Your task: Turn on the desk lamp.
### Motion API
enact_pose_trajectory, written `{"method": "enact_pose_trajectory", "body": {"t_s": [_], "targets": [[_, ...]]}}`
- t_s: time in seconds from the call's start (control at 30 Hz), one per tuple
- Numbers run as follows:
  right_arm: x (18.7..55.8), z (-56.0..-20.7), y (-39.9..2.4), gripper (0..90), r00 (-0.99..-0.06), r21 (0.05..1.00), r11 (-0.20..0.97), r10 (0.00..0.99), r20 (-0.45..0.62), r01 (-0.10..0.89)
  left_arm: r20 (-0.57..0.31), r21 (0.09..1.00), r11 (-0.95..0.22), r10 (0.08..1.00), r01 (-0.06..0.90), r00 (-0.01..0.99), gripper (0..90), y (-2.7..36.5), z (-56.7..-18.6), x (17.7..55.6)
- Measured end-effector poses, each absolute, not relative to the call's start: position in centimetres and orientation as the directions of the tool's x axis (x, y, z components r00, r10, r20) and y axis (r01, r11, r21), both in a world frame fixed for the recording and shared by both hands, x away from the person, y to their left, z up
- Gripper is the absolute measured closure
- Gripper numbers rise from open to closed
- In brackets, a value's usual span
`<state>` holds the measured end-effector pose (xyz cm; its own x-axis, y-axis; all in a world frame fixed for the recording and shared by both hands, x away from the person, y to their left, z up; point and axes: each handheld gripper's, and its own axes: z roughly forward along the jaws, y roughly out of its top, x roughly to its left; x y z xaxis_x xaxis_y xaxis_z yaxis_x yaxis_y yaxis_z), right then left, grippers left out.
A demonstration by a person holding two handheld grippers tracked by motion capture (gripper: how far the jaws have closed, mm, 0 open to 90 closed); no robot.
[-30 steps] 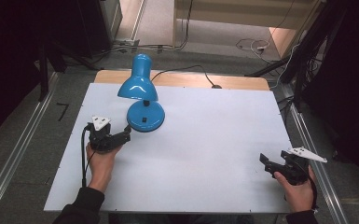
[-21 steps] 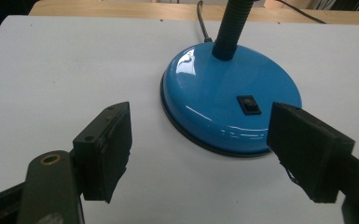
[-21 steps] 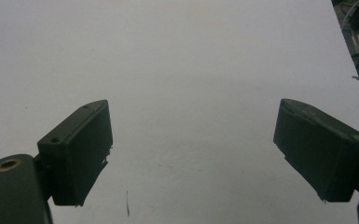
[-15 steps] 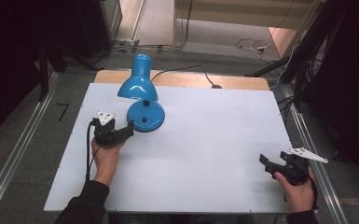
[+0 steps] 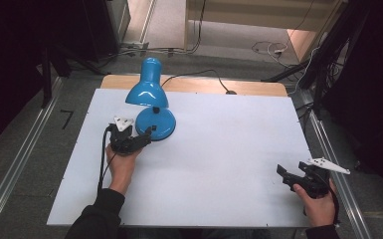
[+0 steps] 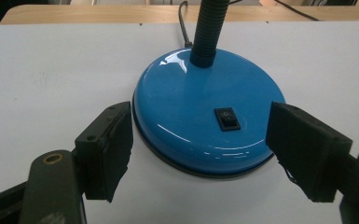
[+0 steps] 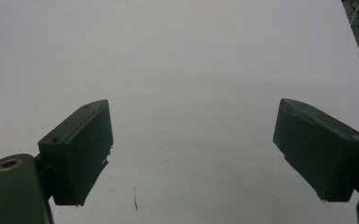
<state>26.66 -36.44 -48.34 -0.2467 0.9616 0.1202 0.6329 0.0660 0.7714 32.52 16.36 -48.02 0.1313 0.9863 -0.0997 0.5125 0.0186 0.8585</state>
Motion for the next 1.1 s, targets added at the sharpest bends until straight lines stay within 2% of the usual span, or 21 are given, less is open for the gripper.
{"method": "enact_pose_trajectory", "body": {"t_s": [1.1], "targets": [[26.6,-48.4,-36.7,10.8,-0.245,0.772,0.061,0.962,0.124,0.632,-0.072,0.855,0.013,0.993,0.518,0.094,29.5,15.2,-48.6,35.6]]}}
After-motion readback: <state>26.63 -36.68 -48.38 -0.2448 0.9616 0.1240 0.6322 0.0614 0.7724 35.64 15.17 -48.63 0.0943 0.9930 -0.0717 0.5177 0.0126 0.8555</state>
